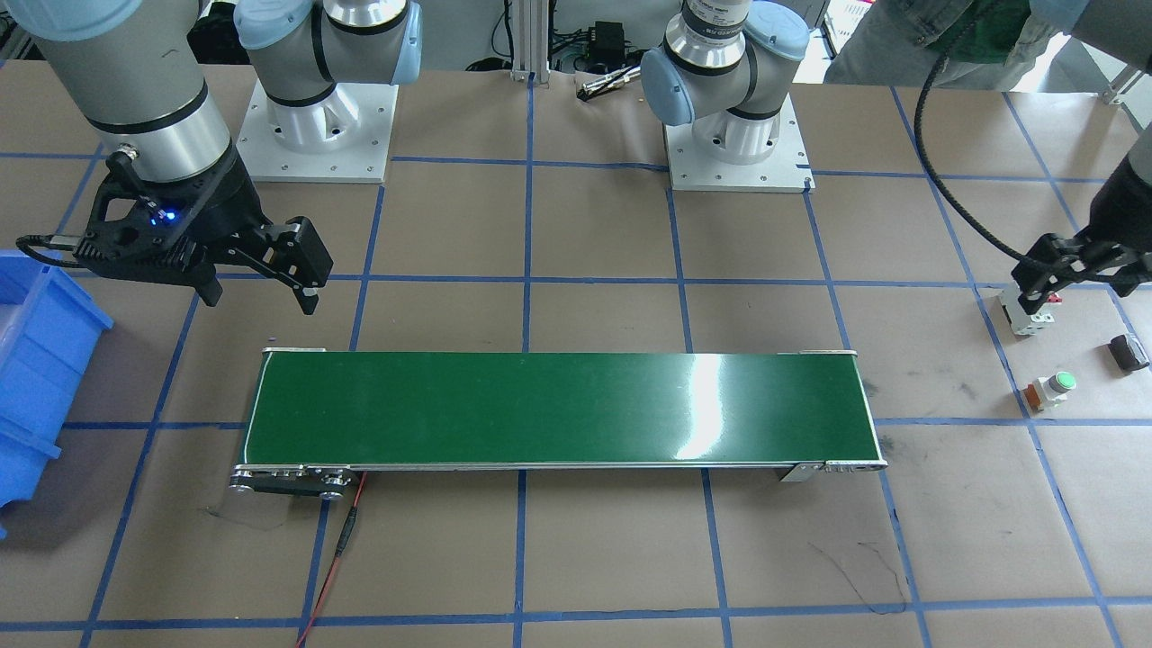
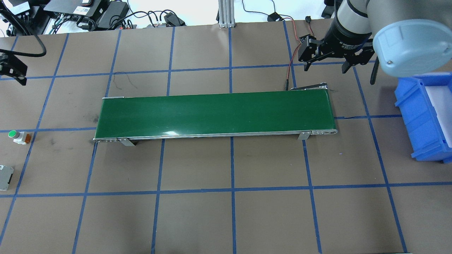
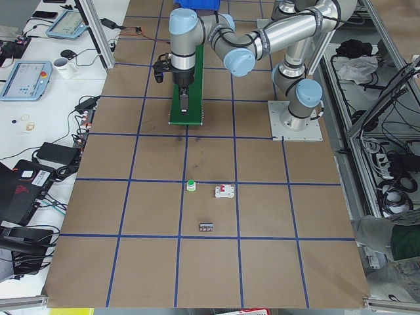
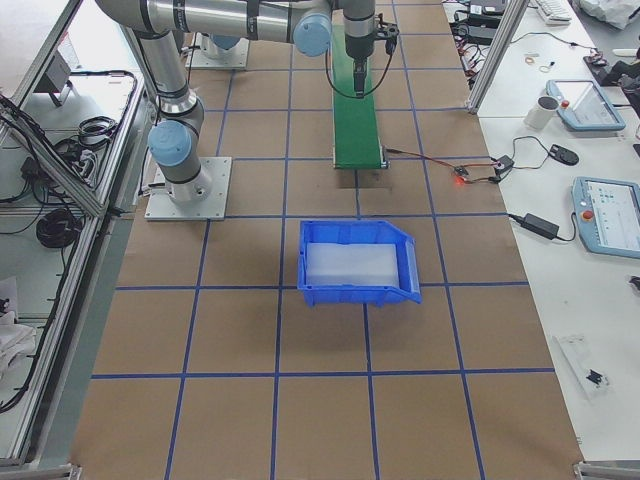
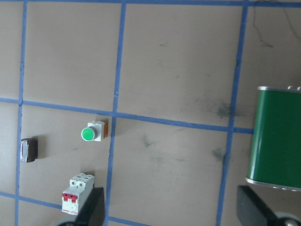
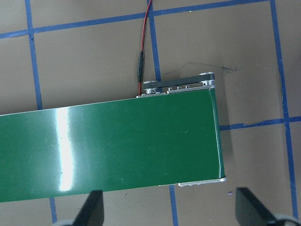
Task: Move capacitor from left to right
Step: 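Move the left gripper away from the conveyor toward the parts area, then lower the left gripper over the brown capacitor on the table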
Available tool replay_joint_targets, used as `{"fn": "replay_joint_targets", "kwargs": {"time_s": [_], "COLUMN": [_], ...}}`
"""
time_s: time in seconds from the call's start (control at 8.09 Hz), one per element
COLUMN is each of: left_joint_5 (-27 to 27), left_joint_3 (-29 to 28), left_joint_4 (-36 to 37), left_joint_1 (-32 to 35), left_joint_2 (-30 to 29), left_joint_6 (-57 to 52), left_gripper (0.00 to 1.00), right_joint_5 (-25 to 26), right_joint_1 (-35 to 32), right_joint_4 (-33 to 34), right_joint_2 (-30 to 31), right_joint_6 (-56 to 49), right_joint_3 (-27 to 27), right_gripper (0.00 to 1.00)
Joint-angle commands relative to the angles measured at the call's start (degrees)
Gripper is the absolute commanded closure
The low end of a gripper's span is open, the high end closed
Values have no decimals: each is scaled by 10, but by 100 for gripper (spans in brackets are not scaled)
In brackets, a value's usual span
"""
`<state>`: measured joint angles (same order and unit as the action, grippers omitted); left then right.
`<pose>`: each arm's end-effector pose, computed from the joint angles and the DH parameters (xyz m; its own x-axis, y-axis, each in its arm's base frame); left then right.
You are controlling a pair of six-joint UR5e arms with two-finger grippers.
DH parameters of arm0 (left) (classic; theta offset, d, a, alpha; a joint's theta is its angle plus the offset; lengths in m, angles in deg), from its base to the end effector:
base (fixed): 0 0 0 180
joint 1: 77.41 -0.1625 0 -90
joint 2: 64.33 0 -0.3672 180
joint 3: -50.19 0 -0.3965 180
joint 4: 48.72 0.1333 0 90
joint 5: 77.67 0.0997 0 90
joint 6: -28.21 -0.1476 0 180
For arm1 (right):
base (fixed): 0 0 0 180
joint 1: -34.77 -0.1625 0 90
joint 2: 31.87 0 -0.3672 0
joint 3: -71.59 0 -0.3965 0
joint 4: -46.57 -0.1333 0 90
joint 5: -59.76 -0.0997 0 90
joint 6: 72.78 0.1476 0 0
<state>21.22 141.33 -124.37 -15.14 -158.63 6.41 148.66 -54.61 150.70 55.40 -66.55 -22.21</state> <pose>0.1550 -0.5323 0.3625 -0.9723 -0.1218 -0.1993 -0.1062 0.9905 -0.0871 0.1304 -0.5312 0.3511 -0.9927 0.1158 -0.0333 0.1192 0.9844 -0.1294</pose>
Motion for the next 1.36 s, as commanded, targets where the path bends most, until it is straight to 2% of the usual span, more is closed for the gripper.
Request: {"fn": "replay_joint_targets", "kwargs": {"time_s": [0.0, 0.12, 0.25, 0.37, 0.62, 0.99, 1.24], "left_joint_5": [24, 72, 75, 78, 76, 77, 71], "left_joint_3": [25, 33, 37, 39, 40, 40, 40], "left_joint_4": [7, 39, 78, 84, 102, 174, 216], "left_joint_1": [-72, -99, -129, -162, -198, -251, -274], "left_joint_2": [-10, -25, -36, -47, -76, -124, -157], "left_joint_6": [-74, -116, -179, -224, -264, -362, -374], "left_gripper": [0, 0, 0, 0, 0, 0, 0], "right_joint_5": [3, 2, 2, 0, 3, 0, -1], "right_joint_1": [1, 1, 0, 0, 0, 0, 0], "right_joint_4": [-7, 0, -4, 2, 6, 11, 11], "right_joint_2": [0, 1, 1, 1, 1, 1, 1], "right_joint_6": [-2, -1, 5, 2, 1, 2, 1], "right_joint_3": [-1, -1, -1, -1, -1, -1, -1], "right_gripper": [0, 0, 0, 0, 0, 0, 0]}}
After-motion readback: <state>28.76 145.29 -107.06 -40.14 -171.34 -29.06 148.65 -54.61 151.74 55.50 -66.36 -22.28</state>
